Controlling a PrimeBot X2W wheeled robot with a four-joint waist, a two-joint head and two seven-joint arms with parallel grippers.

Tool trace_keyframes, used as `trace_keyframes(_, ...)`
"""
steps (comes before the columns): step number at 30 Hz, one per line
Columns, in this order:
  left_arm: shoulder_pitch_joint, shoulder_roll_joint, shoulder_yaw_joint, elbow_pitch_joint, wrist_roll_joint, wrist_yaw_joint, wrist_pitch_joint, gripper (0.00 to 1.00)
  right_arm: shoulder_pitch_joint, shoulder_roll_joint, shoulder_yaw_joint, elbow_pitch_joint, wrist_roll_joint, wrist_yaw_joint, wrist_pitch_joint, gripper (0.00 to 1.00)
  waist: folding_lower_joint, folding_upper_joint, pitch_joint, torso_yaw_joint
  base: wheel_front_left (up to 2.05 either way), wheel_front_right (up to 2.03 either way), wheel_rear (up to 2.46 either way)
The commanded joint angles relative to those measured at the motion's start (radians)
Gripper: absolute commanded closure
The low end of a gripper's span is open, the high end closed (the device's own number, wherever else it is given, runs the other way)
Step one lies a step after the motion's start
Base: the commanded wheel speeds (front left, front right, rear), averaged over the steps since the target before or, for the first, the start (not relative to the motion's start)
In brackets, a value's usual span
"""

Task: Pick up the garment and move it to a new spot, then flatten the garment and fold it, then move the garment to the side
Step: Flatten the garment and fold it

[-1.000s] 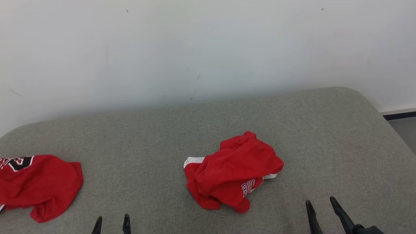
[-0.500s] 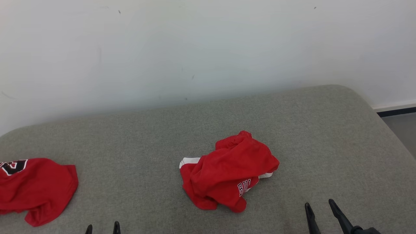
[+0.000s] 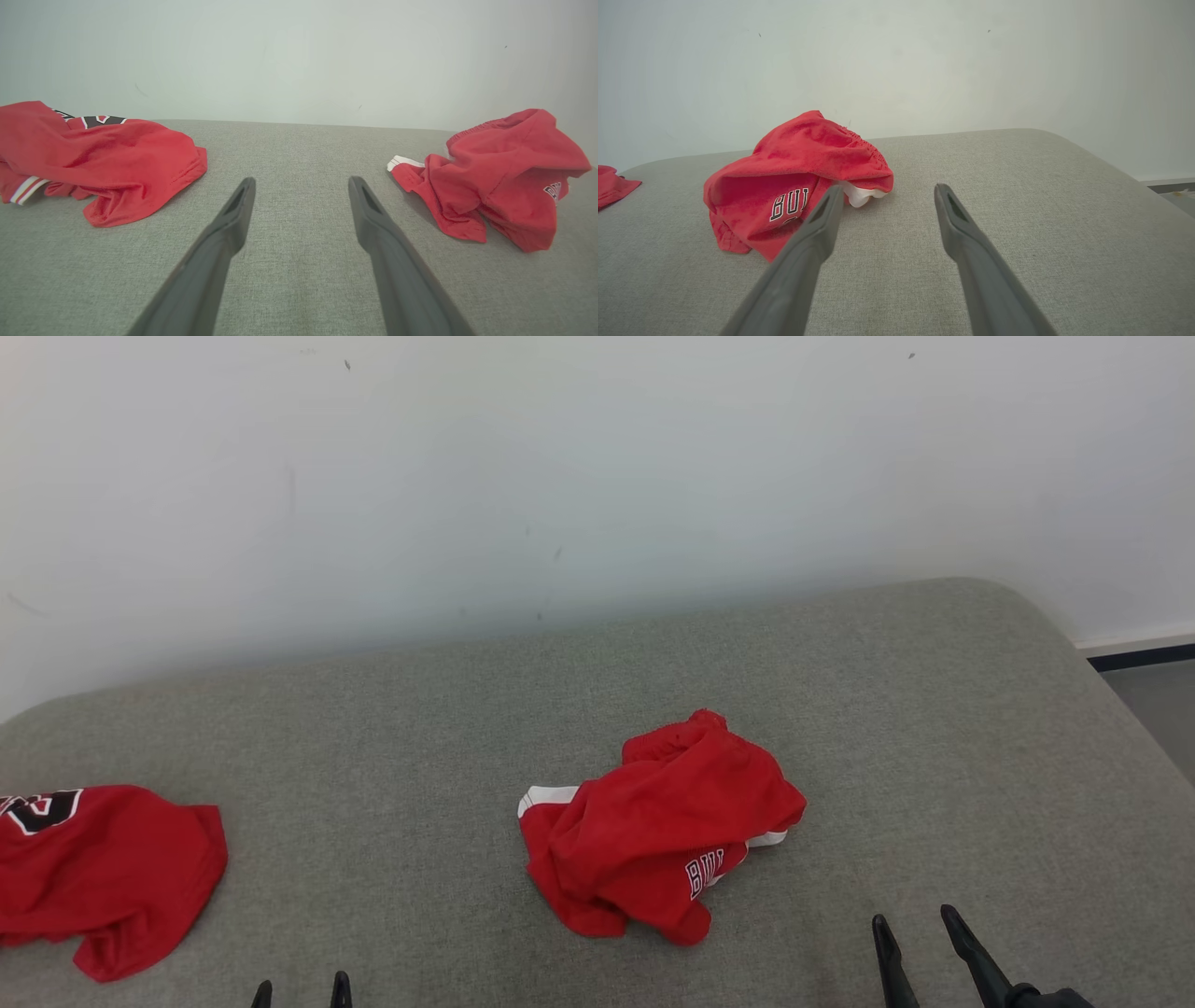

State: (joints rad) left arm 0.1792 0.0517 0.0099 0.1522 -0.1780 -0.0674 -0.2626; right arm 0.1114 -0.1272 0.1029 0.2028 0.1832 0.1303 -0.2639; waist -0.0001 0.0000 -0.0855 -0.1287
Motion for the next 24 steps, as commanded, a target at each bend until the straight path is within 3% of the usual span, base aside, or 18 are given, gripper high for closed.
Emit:
trace_keyframes(1,0.005,-0.002,-0.002,-0.002,-0.005,0.0,-0.003,0.0,-0.005,0.002,0.002,-0.002,0.005,0.001,-0.001,0.0,0.0001,0.0,0.002,-0.001,0.0,0.0,0.0)
trace_keyframes(16,-0.087,0.0,-0.02,0.078,-0.007,-0.029,-0.003,0.0,-0.022,0.007,0.028,-0.004,0.017,0.001,-0.001,0.0,0.0001,0.0,0.025,-0.044,0.0,0.0,0.0)
trace_keyframes(24,-0.362,0.035,-0.123,0.204,-0.071,-0.061,0.127,0.0,-0.035,0.002,0.054,-0.006,0.023,0.001,-0.001,0.0,0.0001,0.0,0.049,-0.13,0.0,0.0,0.0)
